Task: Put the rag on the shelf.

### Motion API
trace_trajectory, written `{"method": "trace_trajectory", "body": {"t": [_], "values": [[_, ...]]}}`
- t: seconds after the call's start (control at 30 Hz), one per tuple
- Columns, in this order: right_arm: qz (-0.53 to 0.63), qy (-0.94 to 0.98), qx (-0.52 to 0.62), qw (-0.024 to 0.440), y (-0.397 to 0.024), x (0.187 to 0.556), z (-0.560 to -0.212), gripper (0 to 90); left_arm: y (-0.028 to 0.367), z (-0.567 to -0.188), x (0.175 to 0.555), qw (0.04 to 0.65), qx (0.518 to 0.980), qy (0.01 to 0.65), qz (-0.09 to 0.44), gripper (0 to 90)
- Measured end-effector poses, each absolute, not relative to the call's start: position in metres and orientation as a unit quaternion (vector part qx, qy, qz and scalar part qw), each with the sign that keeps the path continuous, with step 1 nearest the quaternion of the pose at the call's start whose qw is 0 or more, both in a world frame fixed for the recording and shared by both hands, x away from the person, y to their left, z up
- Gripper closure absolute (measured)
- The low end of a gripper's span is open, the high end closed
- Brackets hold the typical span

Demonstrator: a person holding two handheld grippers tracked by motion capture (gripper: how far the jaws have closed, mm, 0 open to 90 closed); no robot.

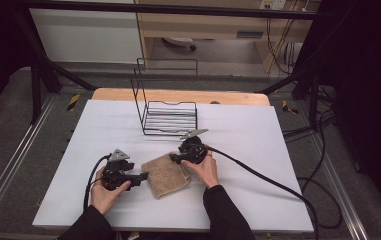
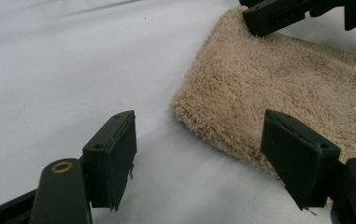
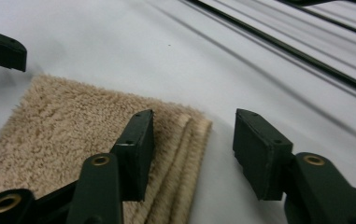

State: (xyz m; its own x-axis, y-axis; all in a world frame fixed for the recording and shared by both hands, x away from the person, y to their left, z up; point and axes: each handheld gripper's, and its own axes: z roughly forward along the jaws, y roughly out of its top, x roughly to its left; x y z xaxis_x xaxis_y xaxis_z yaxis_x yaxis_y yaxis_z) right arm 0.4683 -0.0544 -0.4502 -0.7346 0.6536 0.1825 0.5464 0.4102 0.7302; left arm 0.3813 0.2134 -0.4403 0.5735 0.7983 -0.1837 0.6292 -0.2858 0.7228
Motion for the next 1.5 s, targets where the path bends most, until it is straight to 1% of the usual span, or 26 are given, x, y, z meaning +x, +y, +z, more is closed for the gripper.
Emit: {"method": "trace_trajectory", "body": {"t": [0.07,0.17,0.2,0.23,0.27,0.37,0.47,0.53,0.7,0.8,0.83,0.97,1.0,1.07,1.13,1.17,1.2,1.27,1.37,1.4,1.43,1.47,1.5], "values": [[0.408,0.841,0.352,0.054,-0.051,0.471,-0.452,53.1,0.215,-0.440,0.382,0.396,0.792,0.452,0.107,26.5],[0.404,0.843,0.353,0.048,-0.047,0.470,-0.453,62.2,0.217,-0.440,0.383,0.399,0.789,0.455,0.107,26.5],[0.399,0.846,0.350,0.046,-0.045,0.470,-0.452,73.2,0.217,-0.439,0.383,0.399,0.789,0.456,0.106,26.5],[0.399,0.846,0.350,0.046,-0.045,0.470,-0.452,73.2,0.217,-0.439,0.384,0.400,0.788,0.456,0.106,26.5],[0.398,0.845,0.356,0.038,-0.045,0.469,-0.450,80.1,0.218,-0.439,0.384,0.401,0.787,0.456,0.106,26.5],[0.393,0.842,0.368,0.041,-0.048,0.468,-0.446,82.5,0.218,-0.438,0.385,0.406,0.783,0.459,0.106,27.0],[0.390,0.839,0.375,0.055,-0.052,0.464,-0.441,82.5,0.215,-0.439,0.393,0.405,0.781,0.464,0.101,28.8],[0.390,0.836,0.382,0.056,-0.054,0.463,-0.440,82.5,0.213,-0.439,0.395,0.404,0.781,0.466,0.101,29.9],[0.387,0.828,0.400,0.060,-0.066,0.458,-0.443,81.7,0.200,-0.438,0.412,0.406,0.778,0.469,0.102,36.9],[0.390,0.827,0.400,0.067,-0.070,0.455,-0.447,80.1,0.192,-0.440,0.422,0.403,0.778,0.470,0.103,44.6],[0.390,0.827,0.400,0.067,-0.070,0.455,-0.447,80.1,0.190,-0.441,0.425,0.402,0.779,0.470,0.101,44.6],[0.398,0.824,0.397,0.069,-0.074,0.455,-0.448,75.7,0.183,-0.446,0.433,0.389,0.788,0.468,0.093,56.1],[0.398,0.824,0.397,0.069,-0.074,0.455,-0.448,75.7,0.182,-0.447,0.434,0.390,0.788,0.467,0.091,56.1],[0.401,0.825,0.391,0.073,-0.076,0.456,-0.447,70.6,0.181,-0.448,0.435,0.389,0.791,0.464,0.088,62.4],[0.402,0.827,0.386,0.074,-0.076,0.458,-0.448,66.1,0.181,-0.448,0.436,0.390,0.791,0.464,0.084,66.3],[0.408,0.825,0.386,0.067,-0.076,0.461,-0.449,61.7,0.181,-0.447,0.436,0.391,0.792,0.463,0.081,68.7],[0.408,0.825,0.386,0.067,-0.076,0.461,-0.449,61.7,0.182,-0.447,0.436,0.391,0.791,0.463,0.080,68.7],[0.414,0.822,0.386,0.060,-0.075,0.464,-0.451,58.9,0.184,-0.446,0.435,0.390,0.792,0.463,0.079,69.2],[0.412,0.823,0.387,0.053,-0.075,0.466,-0.455,60.0,0.188,-0.445,0.434,0.388,0.794,0.462,0.074,69.1],[0.412,0.824,0.384,0.052,-0.075,0.466,-0.455,62.0,0.189,-0.445,0.434,0.388,0.794,0.463,0.070,69.2],[0.414,0.825,0.383,0.049,-0.075,0.466,-0.455,64.6,0.189,-0.446,0.434,0.388,0.794,0.464,0.068,69.2],[0.414,0.825,0.382,0.041,-0.074,0.466,-0.456,70.9,0.190,-0.446,0.434,0.387,0.794,0.464,0.066,69.2],[0.415,0.825,0.382,0.038,-0.074,0.465,-0.456,74.3,0.190,-0.446,0.434,0.387,0.794,0.464,0.066,69.7]]}}
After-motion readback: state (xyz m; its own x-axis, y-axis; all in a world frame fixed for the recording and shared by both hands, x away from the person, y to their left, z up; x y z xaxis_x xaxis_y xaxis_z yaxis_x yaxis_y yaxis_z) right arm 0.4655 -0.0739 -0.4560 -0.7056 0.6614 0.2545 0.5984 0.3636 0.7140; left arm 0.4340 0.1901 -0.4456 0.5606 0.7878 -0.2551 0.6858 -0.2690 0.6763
